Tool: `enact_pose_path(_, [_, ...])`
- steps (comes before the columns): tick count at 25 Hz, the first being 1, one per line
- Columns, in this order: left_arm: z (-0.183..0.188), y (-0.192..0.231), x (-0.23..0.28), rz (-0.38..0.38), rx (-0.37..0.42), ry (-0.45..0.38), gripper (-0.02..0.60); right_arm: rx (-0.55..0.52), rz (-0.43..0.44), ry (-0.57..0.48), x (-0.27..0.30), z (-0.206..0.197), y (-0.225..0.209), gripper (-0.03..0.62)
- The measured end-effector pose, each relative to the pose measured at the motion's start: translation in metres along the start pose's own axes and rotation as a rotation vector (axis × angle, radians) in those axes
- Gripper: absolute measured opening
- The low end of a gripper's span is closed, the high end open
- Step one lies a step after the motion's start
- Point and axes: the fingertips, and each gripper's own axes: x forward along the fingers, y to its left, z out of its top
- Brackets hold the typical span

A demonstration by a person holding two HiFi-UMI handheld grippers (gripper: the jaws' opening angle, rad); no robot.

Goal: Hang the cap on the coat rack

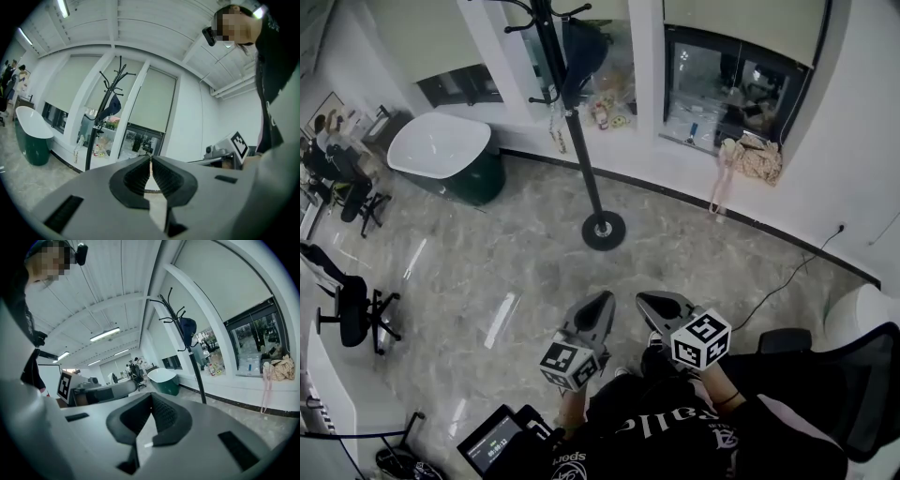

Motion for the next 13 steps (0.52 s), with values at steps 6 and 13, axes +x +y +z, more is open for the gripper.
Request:
enact_pose_path(6, [-0.004, -0.001, -0.008, -0.015, -0.010, -0.004, 0.005, -0.001, -0.005, 0.011, 0.001, -0.008, 0.010, 0.017])
enact_pose_path(13, [-0.002, -0.005, -0.020, -0.031, -0.004, -0.010, 0.005, -0.005, -0.016, 0.007, -0.001, -0.009, 0.021, 0.017])
